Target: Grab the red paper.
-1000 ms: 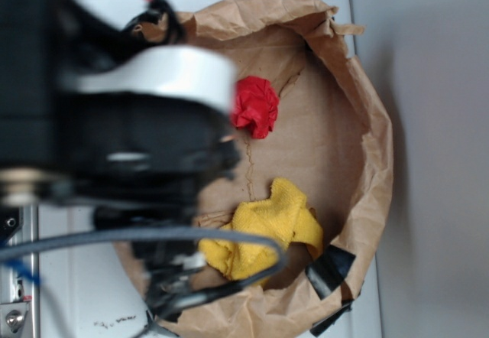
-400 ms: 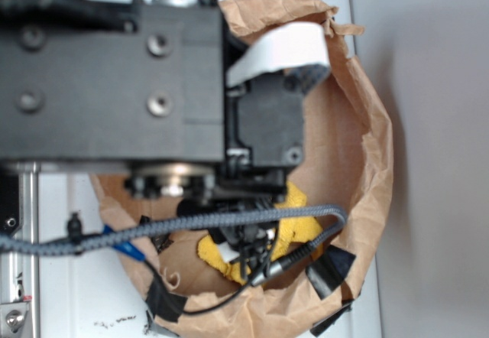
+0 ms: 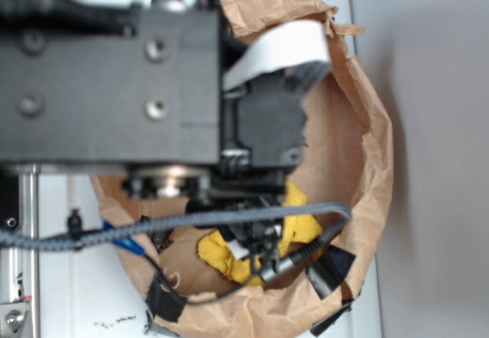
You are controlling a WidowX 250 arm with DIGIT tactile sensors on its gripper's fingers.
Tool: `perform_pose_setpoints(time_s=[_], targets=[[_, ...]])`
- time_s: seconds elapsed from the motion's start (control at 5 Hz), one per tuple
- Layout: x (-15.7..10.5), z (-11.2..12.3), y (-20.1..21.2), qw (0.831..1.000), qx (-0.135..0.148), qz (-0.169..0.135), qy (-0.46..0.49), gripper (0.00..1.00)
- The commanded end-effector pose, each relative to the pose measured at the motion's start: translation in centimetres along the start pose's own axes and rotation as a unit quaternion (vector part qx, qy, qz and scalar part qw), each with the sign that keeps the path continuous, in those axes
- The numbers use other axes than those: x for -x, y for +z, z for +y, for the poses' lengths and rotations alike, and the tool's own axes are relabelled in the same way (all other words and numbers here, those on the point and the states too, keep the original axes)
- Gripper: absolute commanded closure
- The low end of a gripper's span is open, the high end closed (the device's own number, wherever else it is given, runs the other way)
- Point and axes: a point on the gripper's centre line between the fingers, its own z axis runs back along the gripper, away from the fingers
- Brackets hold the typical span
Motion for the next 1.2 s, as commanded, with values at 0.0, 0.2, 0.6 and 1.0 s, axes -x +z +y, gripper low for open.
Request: perform_pose_setpoints(time_s=[0.0, 0.2, 0.6, 1.0], targets=[[-2.9, 1.5, -3.0, 0.993, -0.014, -0.044, 0.108, 0.00], [-3.8, 2.2, -4.0, 0.991, -0.019, -0.043, 0.124, 0.00], [-4.0, 4.1, -6.3, 0.989, -0.047, -0.049, 0.132, 0.00], [-4.9, 5.7, -7.0, 0.990, -0.048, -0.040, 0.123, 0.00]])
